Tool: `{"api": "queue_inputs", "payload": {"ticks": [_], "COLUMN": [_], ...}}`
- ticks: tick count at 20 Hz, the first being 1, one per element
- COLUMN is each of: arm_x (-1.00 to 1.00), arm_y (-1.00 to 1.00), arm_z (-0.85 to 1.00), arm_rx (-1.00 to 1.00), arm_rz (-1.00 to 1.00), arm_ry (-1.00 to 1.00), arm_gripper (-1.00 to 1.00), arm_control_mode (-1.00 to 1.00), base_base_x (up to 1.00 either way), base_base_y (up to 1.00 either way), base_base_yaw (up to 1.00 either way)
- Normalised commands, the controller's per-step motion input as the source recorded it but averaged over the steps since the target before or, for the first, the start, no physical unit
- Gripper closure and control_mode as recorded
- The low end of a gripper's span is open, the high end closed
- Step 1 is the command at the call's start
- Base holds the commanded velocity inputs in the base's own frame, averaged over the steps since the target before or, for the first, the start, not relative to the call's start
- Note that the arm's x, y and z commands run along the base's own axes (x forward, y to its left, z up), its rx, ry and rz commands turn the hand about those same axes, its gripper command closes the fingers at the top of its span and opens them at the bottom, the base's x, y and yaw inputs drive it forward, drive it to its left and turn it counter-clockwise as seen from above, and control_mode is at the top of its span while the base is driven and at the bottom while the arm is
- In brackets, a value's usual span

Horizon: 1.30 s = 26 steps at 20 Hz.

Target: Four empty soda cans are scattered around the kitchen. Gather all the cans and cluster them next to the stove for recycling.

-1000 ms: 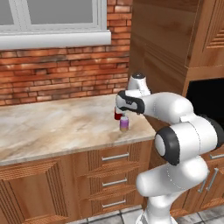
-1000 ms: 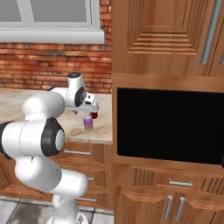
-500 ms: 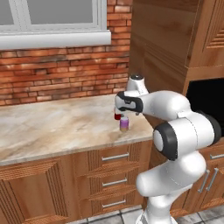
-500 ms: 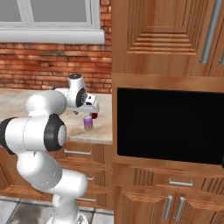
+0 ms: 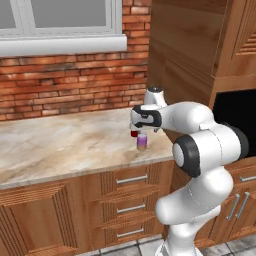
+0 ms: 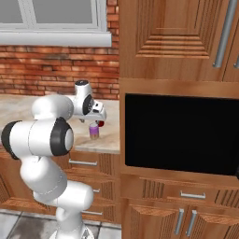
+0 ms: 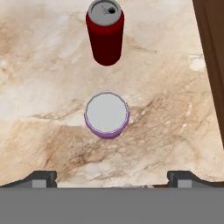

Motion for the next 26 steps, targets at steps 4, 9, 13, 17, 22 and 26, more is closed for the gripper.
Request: {"api": "queue_inputs", "payload": {"ticks": [4, 9, 13, 17, 22, 26], "arm_x": [0.13, 0.12, 0.12, 0.13, 0.12, 0.1], "arm_y": [0.0, 0.0, 0.0, 0.0, 0.01, 0.02], "arm_z": [-0.08, -0.09, -0.09, -0.09, -0.1, -0.11], "arm_rx": [0.0, 0.0, 0.0, 0.0, 0.0, 0.0], "arm_rz": [0.0, 0.0, 0.0, 0.0, 0.0, 0.0], "arm_ry": [0.02, 0.02, 0.02, 0.01, 0.01, 0.01], "arm_gripper": [-1.0, -1.0, -1.0, -1.0, -1.0, -1.0], "arm_control_mode": [-1.0, -1.0, -1.0, -1.0, -1.0, -1.0], "base_base_x": [0.0, 0.0, 0.0, 0.0, 0.0, 0.0], "base_base_y": [0.0, 0.0, 0.0, 0.0, 0.0, 0.0], "base_base_yaw": [0.0, 0.0, 0.0, 0.0, 0.0, 0.0]}}
